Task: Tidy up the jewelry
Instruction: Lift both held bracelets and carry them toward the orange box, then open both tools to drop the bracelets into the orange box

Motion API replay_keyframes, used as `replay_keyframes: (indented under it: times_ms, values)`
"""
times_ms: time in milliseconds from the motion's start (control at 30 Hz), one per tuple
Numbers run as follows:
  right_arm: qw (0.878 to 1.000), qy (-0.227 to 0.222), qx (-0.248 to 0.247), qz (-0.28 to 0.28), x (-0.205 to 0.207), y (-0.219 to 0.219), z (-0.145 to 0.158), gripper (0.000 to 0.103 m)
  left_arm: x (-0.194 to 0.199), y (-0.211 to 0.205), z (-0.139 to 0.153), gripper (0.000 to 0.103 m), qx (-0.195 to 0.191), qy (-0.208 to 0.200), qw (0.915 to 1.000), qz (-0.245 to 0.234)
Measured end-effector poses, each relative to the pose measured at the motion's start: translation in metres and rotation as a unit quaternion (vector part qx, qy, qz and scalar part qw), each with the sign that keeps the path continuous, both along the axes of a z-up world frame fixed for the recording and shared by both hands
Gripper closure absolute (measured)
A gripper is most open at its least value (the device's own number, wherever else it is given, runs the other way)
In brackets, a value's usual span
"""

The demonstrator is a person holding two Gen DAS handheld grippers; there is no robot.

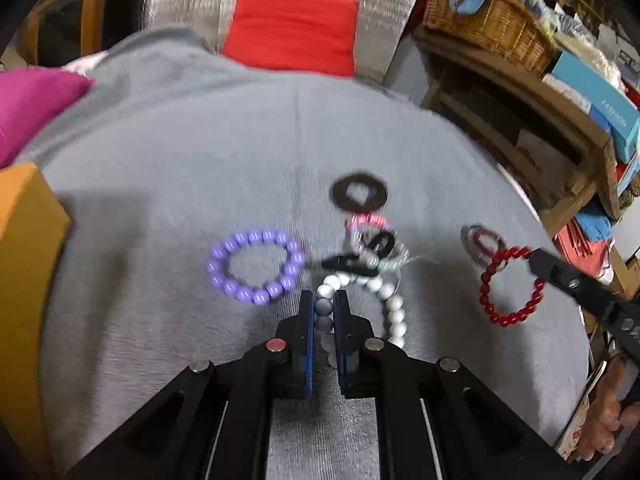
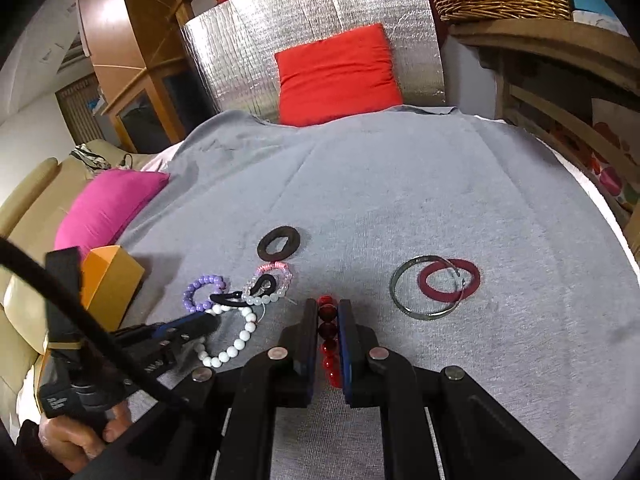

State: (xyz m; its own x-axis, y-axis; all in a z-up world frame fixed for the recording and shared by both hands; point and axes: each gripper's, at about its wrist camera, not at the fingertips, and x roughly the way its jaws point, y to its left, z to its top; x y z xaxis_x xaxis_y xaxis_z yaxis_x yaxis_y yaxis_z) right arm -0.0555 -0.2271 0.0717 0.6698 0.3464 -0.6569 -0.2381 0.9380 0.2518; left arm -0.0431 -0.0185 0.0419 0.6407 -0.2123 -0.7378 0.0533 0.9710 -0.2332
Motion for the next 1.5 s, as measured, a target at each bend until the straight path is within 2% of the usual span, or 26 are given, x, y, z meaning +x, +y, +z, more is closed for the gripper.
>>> replay_keyframes:
  times_ms: [233, 467, 633, 833, 1000, 1033, 1100, 1200, 1267, 1500]
  values:
    - [0.999, -0.02, 0.019, 0.025, -0.009, 0.014, 0.011, 0.093, -0.045, 0.02, 0.051, 0.094, -0.012, -0.055, 0.9983, 0.011]
    - [0.995, -0.04, 0.048, 0.08, -0.029, 0.056, 0.028, 0.093, -0.093, 0.062, 0.086, 0.094, -0.021, -0.085, 0.9942, 0.063]
    - [0.988, -0.05, 0.068, 0.131, -0.045, 0.102, 0.04, 0.093, -0.129, 0.096, 0.113, 0.094, -0.036, -0.123, 0.9848, 0.117]
    - [0.977, -0.046, 0.082, 0.191, -0.052, 0.166, 0.051, 0.093, -0.162, 0.163, 0.135, 0.094, -0.029, -0.156, 0.9651, 0.209]
    - [0.965, -0.033, 0.091, 0.246, -0.047, 0.233, 0.061, 0.093, -0.165, 0.222, 0.118, 0.094, -0.015, -0.134, 0.9501, 0.281]
    - [0.963, -0.031, 0.09, 0.254, -0.045, 0.246, 0.062, 0.093, -0.164, 0.229, 0.112, 0.094, -0.017, -0.128, 0.9489, 0.288]
    - [0.959, -0.021, 0.091, 0.267, -0.039, 0.269, 0.062, 0.093, -0.157, 0.251, 0.09, 0.094, -0.045, -0.102, 0.9462, 0.304]
    - [0.955, -0.002, 0.087, 0.284, -0.028, 0.303, 0.056, 0.092, -0.138, 0.266, 0.064, 0.094, -0.074, -0.067, 0.9473, 0.304]
    - [0.955, 0.012, 0.079, 0.287, -0.02, 0.322, 0.051, 0.092, -0.127, 0.271, 0.056, 0.094, -0.084, -0.06, 0.948, 0.301]
    - [0.959, 0.052, 0.024, 0.278, 0.011, 0.368, 0.016, 0.092, -0.093, 0.289, 0.037, 0.094, -0.077, -0.041, 0.9467, 0.31]
